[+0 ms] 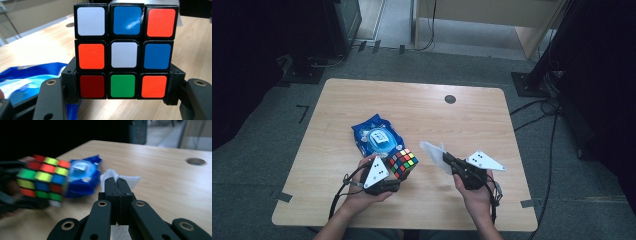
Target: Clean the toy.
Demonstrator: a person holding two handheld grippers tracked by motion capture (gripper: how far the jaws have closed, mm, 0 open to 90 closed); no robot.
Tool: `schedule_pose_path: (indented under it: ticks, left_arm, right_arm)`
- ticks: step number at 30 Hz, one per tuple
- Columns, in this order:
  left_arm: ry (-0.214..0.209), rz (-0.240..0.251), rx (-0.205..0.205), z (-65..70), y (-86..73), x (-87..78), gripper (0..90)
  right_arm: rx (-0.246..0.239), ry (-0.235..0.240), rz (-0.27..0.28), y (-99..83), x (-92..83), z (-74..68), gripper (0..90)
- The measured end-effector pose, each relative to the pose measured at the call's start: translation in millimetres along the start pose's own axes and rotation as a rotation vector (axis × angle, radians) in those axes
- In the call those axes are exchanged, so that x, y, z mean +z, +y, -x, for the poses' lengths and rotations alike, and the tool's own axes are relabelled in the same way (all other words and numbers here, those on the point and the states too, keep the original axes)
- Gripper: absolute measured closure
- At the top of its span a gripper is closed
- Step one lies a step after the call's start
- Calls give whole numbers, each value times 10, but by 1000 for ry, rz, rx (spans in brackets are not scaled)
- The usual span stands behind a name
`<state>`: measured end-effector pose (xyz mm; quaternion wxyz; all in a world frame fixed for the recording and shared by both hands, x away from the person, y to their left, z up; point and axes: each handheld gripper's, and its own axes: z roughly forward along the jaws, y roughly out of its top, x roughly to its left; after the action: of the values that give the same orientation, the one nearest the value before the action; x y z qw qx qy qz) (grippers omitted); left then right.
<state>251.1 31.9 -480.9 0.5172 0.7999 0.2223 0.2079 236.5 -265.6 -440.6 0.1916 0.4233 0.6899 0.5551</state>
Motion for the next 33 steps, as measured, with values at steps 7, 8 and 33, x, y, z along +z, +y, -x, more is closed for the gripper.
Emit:
schedule_pose_path:
  ticks: [7,8,33]
  left_arm:
    - [-47,-16,16,172,-9,105,341]
    - [-50,-16,19,184,-4,110,340]
    - [-22,-17,35,165,-11,87,340]
  right_arm:
    - [-69,144,52,182,36,-413,900]
    - [-84,167,48,186,55,-467,900]
    - [256,337,-17,-156,349,-174,777]
